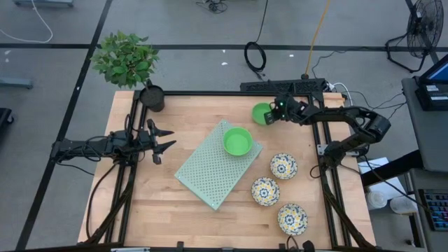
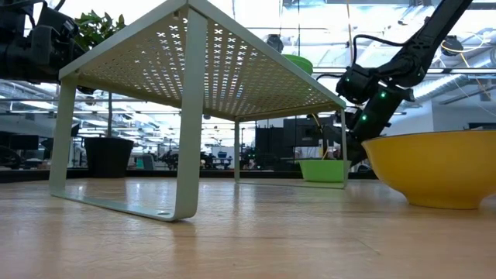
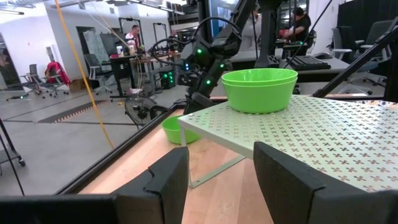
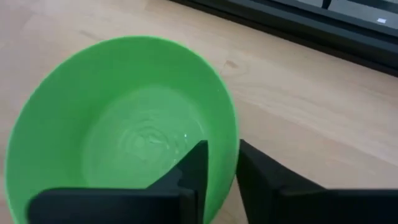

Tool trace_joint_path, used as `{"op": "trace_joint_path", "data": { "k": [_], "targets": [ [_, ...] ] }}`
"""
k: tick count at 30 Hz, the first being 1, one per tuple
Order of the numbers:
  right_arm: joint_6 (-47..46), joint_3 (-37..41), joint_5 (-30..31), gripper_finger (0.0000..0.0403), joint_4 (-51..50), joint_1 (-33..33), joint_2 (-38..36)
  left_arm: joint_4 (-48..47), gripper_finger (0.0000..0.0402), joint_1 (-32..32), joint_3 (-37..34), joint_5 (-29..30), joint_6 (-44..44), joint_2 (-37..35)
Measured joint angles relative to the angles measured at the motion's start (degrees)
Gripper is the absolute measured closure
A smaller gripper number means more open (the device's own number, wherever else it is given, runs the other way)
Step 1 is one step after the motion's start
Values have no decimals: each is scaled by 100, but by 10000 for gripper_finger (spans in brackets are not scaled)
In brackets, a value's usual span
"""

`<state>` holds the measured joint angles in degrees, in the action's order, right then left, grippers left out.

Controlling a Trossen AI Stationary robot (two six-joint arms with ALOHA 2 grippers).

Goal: Pick & Place Mini bowls
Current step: Stack the green bowl on the green bowl on the shelf

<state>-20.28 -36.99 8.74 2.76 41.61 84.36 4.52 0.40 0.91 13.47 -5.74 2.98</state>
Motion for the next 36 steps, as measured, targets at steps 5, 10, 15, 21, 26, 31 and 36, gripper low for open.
{"op": "trace_joint_path", "data": {
  "k": [5, 10, 15, 21, 26, 31, 36],
  "targets": [
    [284, 0, 2, 393, 3, -109, 0, 1, 220, 0, 0, 0, 0, 0],
    [576, 0, 8, 399, 108, -213, -2, -1, 220, 0, -1, 0, 0, 0],
    [867, 1, 12, 401, 728, -273, -2, 1, 220, 0, 0, 0, 0, 0],
    [948, 4, 2, 402, 1775, -273, 0, 1, 220, -2, 0, 0, 0, 0],
    [856, 4, -565, 402, 2838, -273, 0, 1, 220, 0, 0, 0, 0, 0],
    [415, -1, -1295, 402, 4182, -273, -38, 0, 220, -1, 0, 0, 0, 0],
    [-6, -562, -2203, 403, 4181, -299, -152, 1, 220, 0, 0, 0, 0, 0]
  ]
}}
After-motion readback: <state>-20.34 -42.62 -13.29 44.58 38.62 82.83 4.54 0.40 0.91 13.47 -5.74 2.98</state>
